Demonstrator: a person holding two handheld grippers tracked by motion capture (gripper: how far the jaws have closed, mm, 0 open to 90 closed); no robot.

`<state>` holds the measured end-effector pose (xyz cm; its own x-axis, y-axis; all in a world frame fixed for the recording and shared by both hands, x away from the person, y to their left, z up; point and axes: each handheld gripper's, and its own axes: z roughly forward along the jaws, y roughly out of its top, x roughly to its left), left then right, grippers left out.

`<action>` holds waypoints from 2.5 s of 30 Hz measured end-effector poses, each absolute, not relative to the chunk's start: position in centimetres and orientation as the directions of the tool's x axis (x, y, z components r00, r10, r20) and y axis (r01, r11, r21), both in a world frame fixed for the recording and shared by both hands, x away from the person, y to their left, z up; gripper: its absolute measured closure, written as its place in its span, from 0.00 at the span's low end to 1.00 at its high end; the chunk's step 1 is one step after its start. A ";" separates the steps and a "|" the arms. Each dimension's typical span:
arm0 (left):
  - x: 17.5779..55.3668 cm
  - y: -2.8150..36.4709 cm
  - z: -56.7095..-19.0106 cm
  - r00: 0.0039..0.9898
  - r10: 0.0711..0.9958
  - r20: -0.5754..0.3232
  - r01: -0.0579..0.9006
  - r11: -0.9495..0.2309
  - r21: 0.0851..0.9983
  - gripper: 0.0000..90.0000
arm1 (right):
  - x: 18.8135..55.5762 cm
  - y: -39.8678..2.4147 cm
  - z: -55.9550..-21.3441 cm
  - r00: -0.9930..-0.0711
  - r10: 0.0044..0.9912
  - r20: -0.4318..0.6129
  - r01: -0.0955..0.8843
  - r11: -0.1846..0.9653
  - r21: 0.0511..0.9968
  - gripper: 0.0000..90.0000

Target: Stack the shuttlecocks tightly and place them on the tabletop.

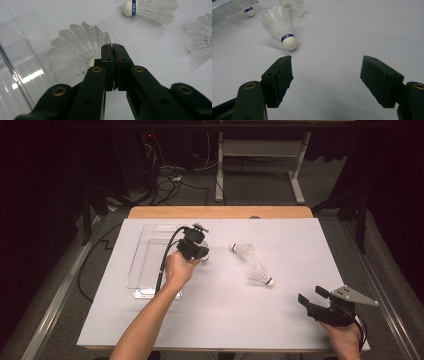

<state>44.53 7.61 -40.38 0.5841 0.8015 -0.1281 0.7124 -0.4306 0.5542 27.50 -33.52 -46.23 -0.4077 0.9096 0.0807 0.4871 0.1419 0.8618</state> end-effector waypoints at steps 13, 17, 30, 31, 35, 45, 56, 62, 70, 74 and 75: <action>44.8 7.0 -40.7 0.590 0.792 -0.156 0.710 -0.417 0.567 0.98 | 27.5 -33.5 -46.2 -0.411 0.908 0.081 0.488 0.145 0.861 0.29; 44.9 6.8 -40.8 0.590 0.789 -0.168 0.713 -0.413 0.566 0.98 | 27.5 -33.5 -46.2 -0.411 0.908 0.080 0.488 0.146 0.860 0.29; 45.2 5.5 -41.4 0.598 0.778 -0.193 0.717 -0.411 0.563 0.97 | 27.5 -33.5 -46.3 -0.415 0.906 0.083 0.490 0.146 0.859 0.29; 45.2 5.3 -41.5 0.601 0.776 -0.191 0.716 -0.415 0.562 0.97 | 27.5 -33.5 -46.3 -0.415 0.906 0.084 0.490 0.145 0.859 0.29; 45.2 4.7 -41.8 0.603 0.776 -0.188 0.717 -0.423 0.555 0.97 | 27.5 -33.4 -46.3 -0.415 0.906 0.084 0.492 0.146 0.858 0.29; 45.4 3.4 -42.3 0.598 0.784 -0.167 0.722 -0.436 0.536 0.97 | 27.5 -33.5 -46.3 -0.415 0.906 0.085 0.493 0.145 0.858 0.29; 45.9 2.3 -42.6 0.589 0.796 -0.142 0.727 -0.444 0.523 0.98 | 27.6 -33.5 -46.3 -0.418 0.905 0.086 0.492 0.145 0.859 0.29; 46.0 1.9 -42.8 0.585 0.800 -0.133 0.729 -0.447 0.519 0.98 | 27.6 -33.5 -46.3 -0.419 0.904 0.087 0.492 0.146 0.858 0.29; 46.0 1.5 -42.8 0.587 0.799 -0.131 0.725 -0.447 0.524 0.97 | 27.6 -33.5 -46.3 -0.420 0.903 0.089 0.493 0.145 0.858 0.29; 46.0 1.3 -42.7 0.594 0.793 -0.135 0.720 -0.449 0.528 0.94 | 27.6 -33.5 -46.3 -0.421 0.903 0.089 0.494 0.145 0.857 0.29; 46.0 1.2 -42.7 0.596 0.792 -0.133 0.719 -0.451 0.529 0.94 | 27.6 -33.5 -46.3 -0.421 0.903 0.089 0.494 0.146 0.857 0.29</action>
